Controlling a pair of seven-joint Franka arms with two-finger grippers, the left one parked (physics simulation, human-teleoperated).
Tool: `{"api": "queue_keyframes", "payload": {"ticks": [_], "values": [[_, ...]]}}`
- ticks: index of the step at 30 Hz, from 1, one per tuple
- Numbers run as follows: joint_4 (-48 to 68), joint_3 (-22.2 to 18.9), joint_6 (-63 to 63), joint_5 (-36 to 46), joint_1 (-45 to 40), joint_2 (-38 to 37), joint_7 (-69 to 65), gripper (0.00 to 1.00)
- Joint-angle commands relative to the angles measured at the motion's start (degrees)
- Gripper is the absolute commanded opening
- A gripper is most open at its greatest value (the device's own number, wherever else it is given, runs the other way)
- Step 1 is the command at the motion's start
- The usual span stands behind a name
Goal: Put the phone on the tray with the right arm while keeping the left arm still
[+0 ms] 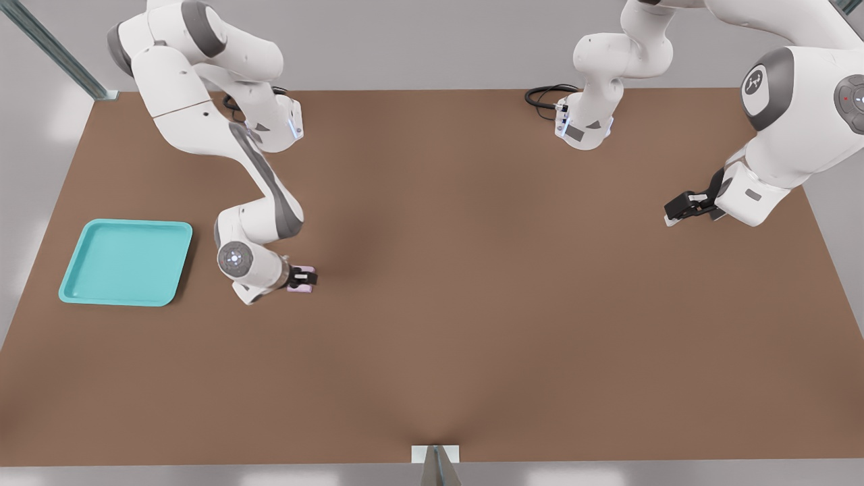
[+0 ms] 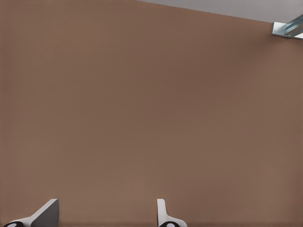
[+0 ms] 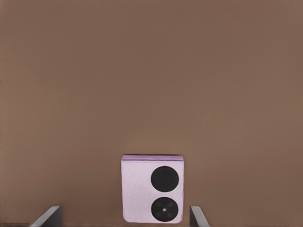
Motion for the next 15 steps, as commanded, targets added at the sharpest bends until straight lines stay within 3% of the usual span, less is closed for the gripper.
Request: {"api": "queue_keyframes", "payload": {"ticks": [1,8,15], "values": [[-0.86,2.04,5.43,-1.07,-1.8,-0.34,-15.57,1.0],[-5.87,2.3,13.68,-1.86,-2.59,1.77,-15.48,1.0],[-6.4,1.42,14.13,-3.35,-2.94,3.44,-11.62,1.0]]}}
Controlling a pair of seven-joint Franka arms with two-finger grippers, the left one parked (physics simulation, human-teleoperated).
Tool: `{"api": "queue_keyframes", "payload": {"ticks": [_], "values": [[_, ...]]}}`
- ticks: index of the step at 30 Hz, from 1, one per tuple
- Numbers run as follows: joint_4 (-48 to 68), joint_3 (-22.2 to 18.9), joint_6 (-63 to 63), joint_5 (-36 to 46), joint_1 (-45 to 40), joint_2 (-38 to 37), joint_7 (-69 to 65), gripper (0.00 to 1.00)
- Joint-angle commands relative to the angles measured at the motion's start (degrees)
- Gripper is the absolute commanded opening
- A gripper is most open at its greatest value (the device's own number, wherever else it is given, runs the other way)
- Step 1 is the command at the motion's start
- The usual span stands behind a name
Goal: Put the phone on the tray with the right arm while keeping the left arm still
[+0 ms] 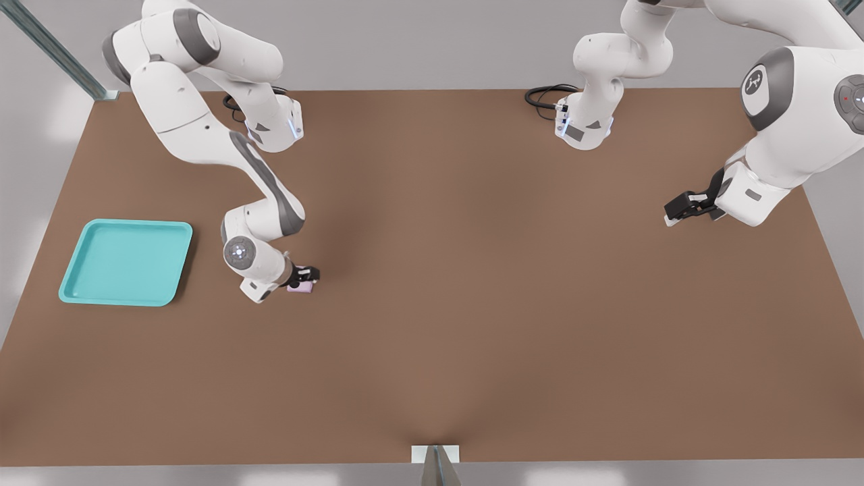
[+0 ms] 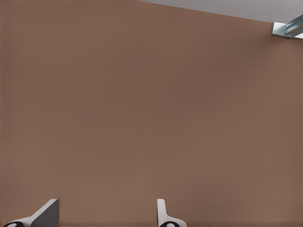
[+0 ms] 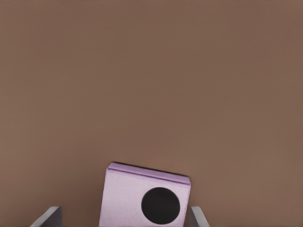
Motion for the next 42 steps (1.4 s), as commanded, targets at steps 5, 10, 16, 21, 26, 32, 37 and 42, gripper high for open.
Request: {"api": "queue_keyframes", "payload": {"ticks": [5,10,16,21,26,32,37,42], "values": [[0.4,-0.09,3.14,-0.18,-0.51,3.02,-2.15,1.0],[0.22,-0.09,3.49,-0.18,-0.6,2.93,-2.23,1.0],[-0.13,-0.09,3.49,-0.27,-1.57,2.22,-2.23,1.0],[-1.63,-0.09,4.9,-0.27,-1.57,2.57,-2.23,1.0],[-1.63,-0.09,4.9,-0.27,-1.57,2.84,-2.23,0.93],[-1.89,-0.09,4.72,-0.27,-1.57,2.4,-2.23,0.78],[-1.54,0.0,3.76,-0.27,-1.66,0.82,-2.23,0.78],[1.89,0.08,-2.13,-4.92,-6.05,-4.98,-2.94,0.78]]}}
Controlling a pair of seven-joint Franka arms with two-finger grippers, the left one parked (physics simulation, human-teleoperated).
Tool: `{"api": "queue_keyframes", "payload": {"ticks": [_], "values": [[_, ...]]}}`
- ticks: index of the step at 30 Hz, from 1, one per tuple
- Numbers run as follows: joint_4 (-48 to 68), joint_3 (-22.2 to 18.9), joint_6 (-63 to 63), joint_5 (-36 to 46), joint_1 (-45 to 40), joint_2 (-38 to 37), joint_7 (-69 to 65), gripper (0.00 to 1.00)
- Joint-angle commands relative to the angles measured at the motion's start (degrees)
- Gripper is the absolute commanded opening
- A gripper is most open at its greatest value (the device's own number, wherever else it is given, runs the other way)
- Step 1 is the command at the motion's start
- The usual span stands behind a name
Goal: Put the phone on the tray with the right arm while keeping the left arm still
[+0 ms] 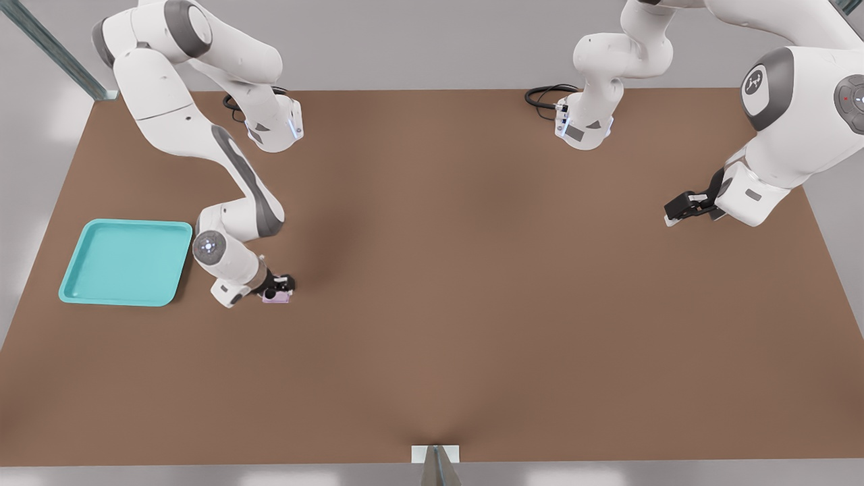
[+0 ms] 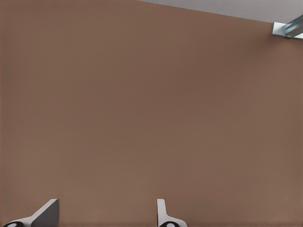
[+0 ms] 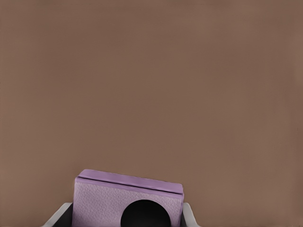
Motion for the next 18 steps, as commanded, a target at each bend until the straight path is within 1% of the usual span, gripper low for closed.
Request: {"api": "queue_keyframes", "payload": {"ticks": [1,4,9,10,11,12,17,18], "values": [[0.82,0.07,-4.07,-3.95,-1.96,-0.72,-1.34,0.78],[0.73,0.59,-4.15,-3.95,-8.29,-0.9,-10.48,0.78],[0.2,0.95,-6.7,-3.95,-18.31,-3.27,-25.85,0.78],[-0.24,1.56,-6.62,-3.95,-22.0,-3.45,-30.78,0.78],[-0.5,3.93,-6.7,-3.95,-26.3,-3.45,-33.94,0.78],[-0.68,4.46,-6.7,-3.95,-28.68,-3.36,-37.02,0.78],[-0.77,4.46,-7.32,-3.95,-36.33,-2.48,-48.27,0.78],[-0.77,4.46,-7.23,-3.95,-37.03,-1.78,-48.8,0.78]]}}
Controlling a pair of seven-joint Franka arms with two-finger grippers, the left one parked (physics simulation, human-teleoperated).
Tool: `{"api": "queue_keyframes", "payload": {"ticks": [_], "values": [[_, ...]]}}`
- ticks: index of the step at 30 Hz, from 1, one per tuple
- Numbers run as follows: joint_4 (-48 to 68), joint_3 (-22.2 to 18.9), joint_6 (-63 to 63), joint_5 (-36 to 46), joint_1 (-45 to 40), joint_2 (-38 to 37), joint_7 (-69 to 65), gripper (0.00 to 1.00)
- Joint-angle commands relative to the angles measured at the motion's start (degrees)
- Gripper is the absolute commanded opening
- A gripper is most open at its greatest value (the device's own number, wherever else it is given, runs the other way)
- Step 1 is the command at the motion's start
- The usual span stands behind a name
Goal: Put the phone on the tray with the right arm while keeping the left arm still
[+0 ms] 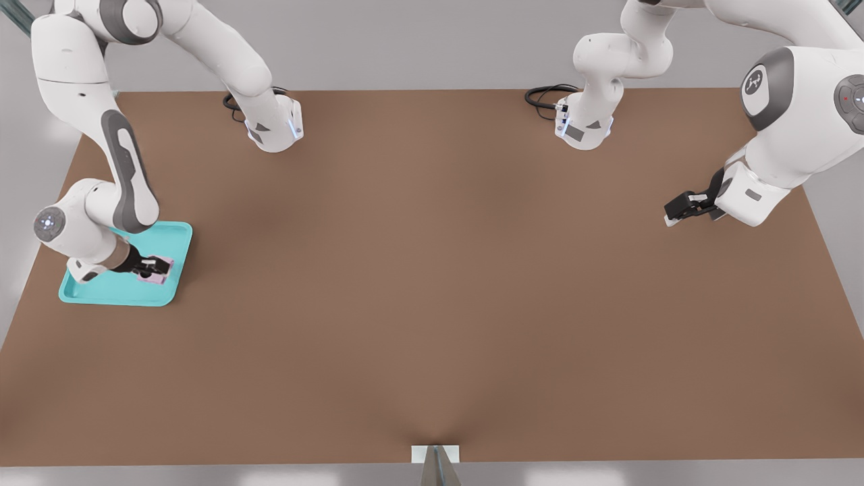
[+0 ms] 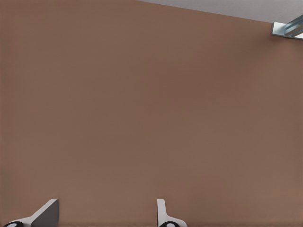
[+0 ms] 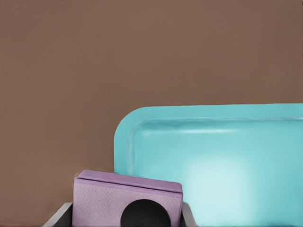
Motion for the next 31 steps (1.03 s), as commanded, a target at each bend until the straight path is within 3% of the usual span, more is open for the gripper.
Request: {"api": "queue_keyframes", "payload": {"ticks": [1,3,7,9,11,13,14,15,16,17,18,20,23,31], "values": [[0.02,-0.19,-0.81,-0.4,-1.28,1.39,-27.57,0.79],[0.1,-0.19,-0.72,-0.93,-1.55,2.18,-27.48,1.0],[4.13,0.34,-1.94,-0.93,-1.46,1.74,-27.48,1.0],[19.5,7.01,-19.33,-0.84,-0.67,1.39,-24.16,1.0],[27.17,15.79,-24.1,-1.89,-0.41,0.78,-16.07,1.0],[30.07,27.66,-28.66,-9.09,1.87,0.42,4.74,1.0],[31.48,28.2,-30.24,-9.72,4.42,0.51,10.12,1.0],[32.1,26.02,-31.04,-8.93,10.74,-3.61,12.85,1.0],[38.15,10.92,-39.82,-3.5,24.97,-5.9,14.18,1.0],[36.24,-8.68,-40.8,10.12,36.84,-13.97,12.25,1.0],[31.22,-22.76,-42.29,12.52,48.19,-21.98,11.45,1.0],[32.62,-28.66,-48.18,12.52,54.09,-24.89,11.54,1.0],[36.93,-31.65,-49.32,12.52,58.66,-17.86,12.25,1.0],[38.34,-31.83,-49.24,12.43,59.45,-16.54,12.16,1.0]]}}
